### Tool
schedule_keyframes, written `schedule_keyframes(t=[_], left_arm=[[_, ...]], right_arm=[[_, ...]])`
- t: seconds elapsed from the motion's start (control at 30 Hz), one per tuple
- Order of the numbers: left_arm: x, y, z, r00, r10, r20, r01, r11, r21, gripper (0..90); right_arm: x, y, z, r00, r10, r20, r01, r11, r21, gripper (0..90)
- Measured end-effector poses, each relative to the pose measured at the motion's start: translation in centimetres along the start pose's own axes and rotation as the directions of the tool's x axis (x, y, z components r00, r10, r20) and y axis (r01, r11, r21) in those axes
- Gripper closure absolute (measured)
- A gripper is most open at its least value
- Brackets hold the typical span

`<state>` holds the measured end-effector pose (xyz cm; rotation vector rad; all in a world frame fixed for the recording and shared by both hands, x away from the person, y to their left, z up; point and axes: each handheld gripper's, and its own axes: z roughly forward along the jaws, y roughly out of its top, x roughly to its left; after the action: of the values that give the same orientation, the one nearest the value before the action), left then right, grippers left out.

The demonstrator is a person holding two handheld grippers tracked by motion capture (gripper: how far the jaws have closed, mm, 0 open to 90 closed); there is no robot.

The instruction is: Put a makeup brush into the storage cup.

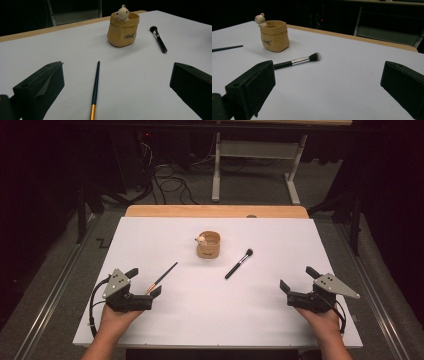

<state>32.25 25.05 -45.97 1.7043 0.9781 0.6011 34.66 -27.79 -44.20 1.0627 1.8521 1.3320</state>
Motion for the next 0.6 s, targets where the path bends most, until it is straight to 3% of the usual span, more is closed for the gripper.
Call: schedule_keyframes(t=[0.6], left_arm=[[0.11, -0.09, -0.02, 1.0000, -0.009, -0.004, 0.009, 1.0000, -0.004, 0.8]], right_arm=[[0.01, -0.12, -0.02, 1.0000, 0.006, 0.000, -0.006, 1.000, -0.001, 0.1]])
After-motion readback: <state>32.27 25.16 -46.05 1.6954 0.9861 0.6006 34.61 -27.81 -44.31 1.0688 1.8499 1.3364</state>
